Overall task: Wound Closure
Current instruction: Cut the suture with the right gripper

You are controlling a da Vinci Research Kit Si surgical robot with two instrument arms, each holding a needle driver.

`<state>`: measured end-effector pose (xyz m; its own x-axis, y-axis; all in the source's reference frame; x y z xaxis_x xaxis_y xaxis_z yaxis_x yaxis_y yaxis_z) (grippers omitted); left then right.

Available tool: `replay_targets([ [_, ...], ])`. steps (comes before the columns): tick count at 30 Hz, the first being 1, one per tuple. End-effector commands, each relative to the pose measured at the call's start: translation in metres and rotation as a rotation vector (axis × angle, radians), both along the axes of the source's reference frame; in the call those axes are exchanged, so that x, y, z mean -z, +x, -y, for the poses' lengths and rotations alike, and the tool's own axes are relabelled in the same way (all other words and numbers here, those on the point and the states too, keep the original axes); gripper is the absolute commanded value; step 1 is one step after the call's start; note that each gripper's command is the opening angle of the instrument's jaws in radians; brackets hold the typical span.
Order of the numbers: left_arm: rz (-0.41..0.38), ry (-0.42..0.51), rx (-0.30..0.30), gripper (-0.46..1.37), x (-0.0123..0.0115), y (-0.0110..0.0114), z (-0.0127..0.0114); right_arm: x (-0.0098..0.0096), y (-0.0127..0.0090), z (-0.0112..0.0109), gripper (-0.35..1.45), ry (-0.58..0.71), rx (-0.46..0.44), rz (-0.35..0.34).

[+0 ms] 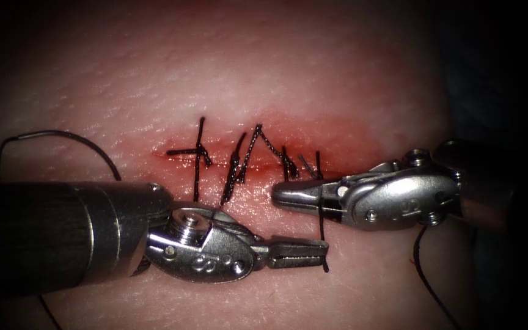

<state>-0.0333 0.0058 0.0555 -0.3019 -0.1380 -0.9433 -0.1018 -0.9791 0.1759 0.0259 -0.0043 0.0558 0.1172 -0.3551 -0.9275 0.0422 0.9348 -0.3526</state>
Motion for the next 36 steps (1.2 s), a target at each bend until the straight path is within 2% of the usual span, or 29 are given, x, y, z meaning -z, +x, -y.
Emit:
replay_targets([
  [1,0.000,0.001,-0.002,-0.35,0.0000,0.0000,0.0000,0.0000,0.0000,0.0000,-0.35,0.000,-0.002,-0.001],
  [12,-0.001,-0.004,-0.004,-0.35,0.0001,0.0001,-0.0001,0.0000,0.0000,0.0000,-0.34,0.000,-0.002,-0.001],
  [14,-0.001,-0.004,-0.003,-0.35,0.0001,0.0001,-0.0001,0.0000,0.0000,-0.0001,-0.11,0.000,-0.002,-0.001],
  [15,-0.001,-0.004,-0.003,-0.35,0.0001,0.0001,0.0000,0.0000,0.0000,-0.0001,0.09,0.000,-0.003,-0.001],
  [16,-0.001,-0.004,-0.003,-0.35,0.0001,0.0001,0.0000,0.0000,0.0001,-0.0002,0.58,0.001,-0.006,0.002],
  [17,-0.001,-0.004,-0.003,-0.35,0.0001,0.0001,0.0000,0.0000,0.0002,-0.0002,0.87,0.000,-0.011,-0.001],
  [19,-0.001,-0.004,-0.003,-0.35,0.0001,0.0001,0.0000,0.0000,0.0004,-0.0003,1.28,-0.004,-0.055,-0.002],
  [21,-0.001,-0.004,-0.003,-0.35,0.0001,0.0001,0.0000,0.0000,0.0006,-0.0003,1.39,-0.007,-0.076,-0.005],
  [22,-0.001,-0.004,-0.003,-0.35,0.0001,0.0001,0.0000,0.0000,0.0009,-0.0004,1.44,-0.009,-0.095,-0.016],
  [36,0.004,-0.004,0.000,-0.35,0.0004,0.0000,-0.0001,0.0001,0.0011,-0.0001,1.44,-0.010,-0.097,-0.019],
])
